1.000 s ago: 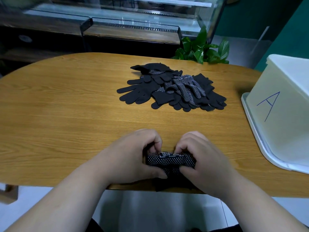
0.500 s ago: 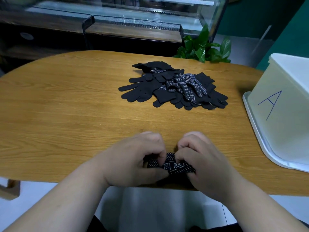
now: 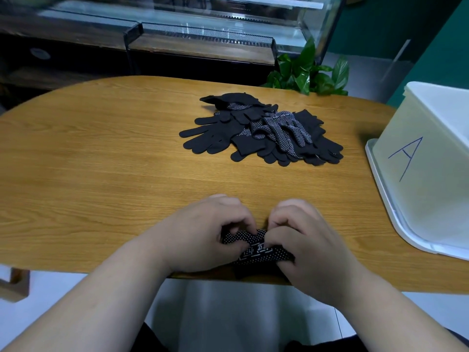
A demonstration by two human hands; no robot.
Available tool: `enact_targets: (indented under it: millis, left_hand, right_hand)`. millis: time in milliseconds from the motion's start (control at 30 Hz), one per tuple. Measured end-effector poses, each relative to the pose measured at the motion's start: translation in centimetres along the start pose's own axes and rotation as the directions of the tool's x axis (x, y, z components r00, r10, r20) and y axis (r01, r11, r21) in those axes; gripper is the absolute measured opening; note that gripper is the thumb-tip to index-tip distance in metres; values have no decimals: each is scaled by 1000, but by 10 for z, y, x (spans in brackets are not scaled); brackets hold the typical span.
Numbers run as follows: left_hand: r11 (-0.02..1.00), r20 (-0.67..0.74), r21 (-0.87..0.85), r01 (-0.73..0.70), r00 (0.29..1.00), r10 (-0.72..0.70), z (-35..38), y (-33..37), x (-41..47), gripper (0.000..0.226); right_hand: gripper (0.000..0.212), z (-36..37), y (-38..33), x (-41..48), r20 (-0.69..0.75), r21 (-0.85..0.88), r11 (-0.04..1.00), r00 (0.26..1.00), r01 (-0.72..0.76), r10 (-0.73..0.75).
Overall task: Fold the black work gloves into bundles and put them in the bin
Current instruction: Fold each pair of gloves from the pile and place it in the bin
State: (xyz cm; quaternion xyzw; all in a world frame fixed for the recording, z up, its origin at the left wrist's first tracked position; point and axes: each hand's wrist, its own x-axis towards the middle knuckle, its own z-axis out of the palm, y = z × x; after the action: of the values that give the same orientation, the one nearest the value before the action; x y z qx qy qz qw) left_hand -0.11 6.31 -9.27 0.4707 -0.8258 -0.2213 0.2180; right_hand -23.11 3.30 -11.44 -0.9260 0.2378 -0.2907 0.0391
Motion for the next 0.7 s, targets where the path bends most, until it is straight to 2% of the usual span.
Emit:
enact_targets:
  millis: [167, 333, 533, 600, 700]
  left_hand:
    - [1000, -18, 16, 26, 999, -26, -1, 1, -1, 17]
    - [998, -5, 48, 31, 1000, -31, -3, 6, -3, 14]
    - [996, 9, -51, 76, 997, -76, -3, 12, -5, 8]
    - [993, -5, -88, 81, 997, -82, -3, 12, -3, 11]
    - [1000, -45, -18, 6, 999, -6, 1, 9, 1, 25]
  right_hand:
    - [29, -12, -6, -3, 34, 128, 991, 999, -31, 27]
    - [6, -25, -9, -6, -14, 102, 993, 998, -54, 55]
    - [4, -23, 1, -13, 27, 76, 990, 993, -120, 118]
    - [6, -23, 3, -13, 53, 89, 983, 986, -160, 156]
    - [13, -19, 6, -11, 69, 86, 971, 973, -224, 219]
